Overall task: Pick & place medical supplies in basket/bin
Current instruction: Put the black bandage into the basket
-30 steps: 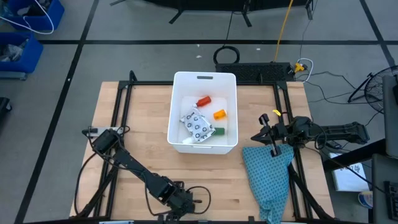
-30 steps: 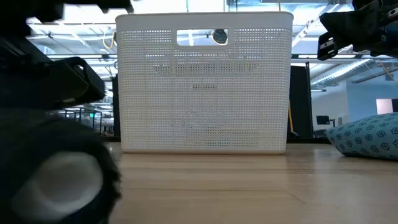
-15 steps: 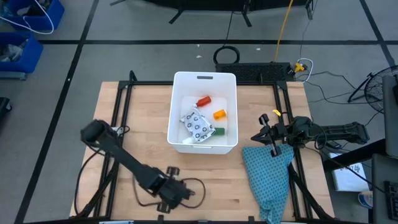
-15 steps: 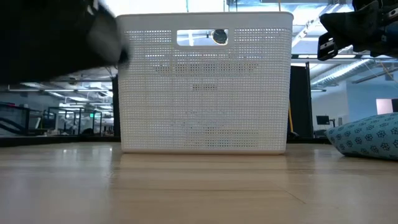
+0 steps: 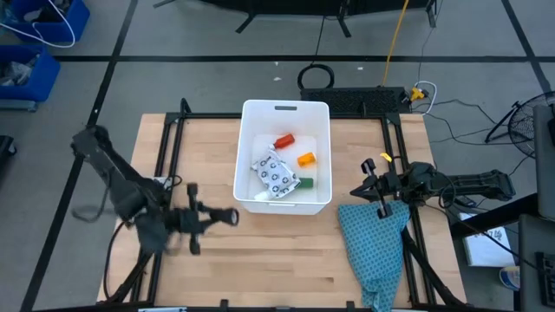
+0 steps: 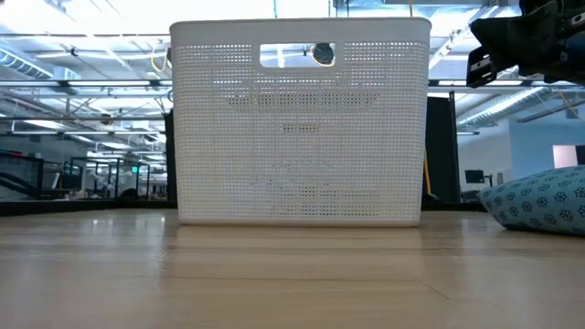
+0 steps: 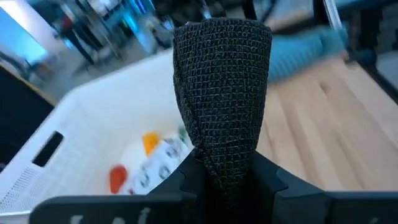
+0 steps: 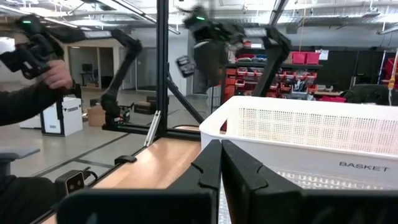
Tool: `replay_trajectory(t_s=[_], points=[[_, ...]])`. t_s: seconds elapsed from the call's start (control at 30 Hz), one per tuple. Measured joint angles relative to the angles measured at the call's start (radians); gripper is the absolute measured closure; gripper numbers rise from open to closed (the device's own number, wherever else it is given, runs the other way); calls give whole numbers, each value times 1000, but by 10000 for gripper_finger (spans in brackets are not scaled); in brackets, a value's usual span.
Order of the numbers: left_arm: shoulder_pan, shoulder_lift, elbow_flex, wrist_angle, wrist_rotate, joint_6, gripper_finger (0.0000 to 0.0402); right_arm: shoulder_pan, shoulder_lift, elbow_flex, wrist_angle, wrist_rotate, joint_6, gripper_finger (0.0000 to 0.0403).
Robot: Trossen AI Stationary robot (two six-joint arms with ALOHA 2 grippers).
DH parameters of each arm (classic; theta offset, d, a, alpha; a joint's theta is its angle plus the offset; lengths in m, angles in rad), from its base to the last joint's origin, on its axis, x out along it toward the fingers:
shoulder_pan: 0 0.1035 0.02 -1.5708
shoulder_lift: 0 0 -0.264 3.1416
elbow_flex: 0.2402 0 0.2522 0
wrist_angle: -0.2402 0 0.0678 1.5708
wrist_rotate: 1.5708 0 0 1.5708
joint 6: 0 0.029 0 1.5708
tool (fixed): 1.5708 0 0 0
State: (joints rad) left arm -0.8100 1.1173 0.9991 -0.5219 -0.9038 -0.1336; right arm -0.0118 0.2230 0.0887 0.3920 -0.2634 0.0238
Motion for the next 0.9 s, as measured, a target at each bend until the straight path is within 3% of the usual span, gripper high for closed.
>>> replay_trajectory(t_s=[0.1, 0.27, 0.43, 0.63, 0.7, 0.8, 0.9], points=[[73, -171, -226, 316, 73, 161, 337, 0, 0, 0, 0, 0, -13, 399], [251, -347, -565, 885, 380, 390, 337, 0, 0, 0, 1, 2, -35, 399], [391, -448, -784, 1231, 548, 480, 337, 0, 0, 0, 1, 1, -33, 399], [498, -555, -930, 1335, 579, 385, 337, 0, 0, 0, 0, 0, -29, 399], [525, -574, -939, 1340, 538, 331, 337, 0, 0, 0, -3, 0, -30, 399], [572, -582, -900, 1343, 426, 242, 337, 0, 0, 0, -9, 0, -28, 399], [619, -564, -768, 1226, 425, 220, 337, 0, 0, 0, -8, 0, -29, 399]])
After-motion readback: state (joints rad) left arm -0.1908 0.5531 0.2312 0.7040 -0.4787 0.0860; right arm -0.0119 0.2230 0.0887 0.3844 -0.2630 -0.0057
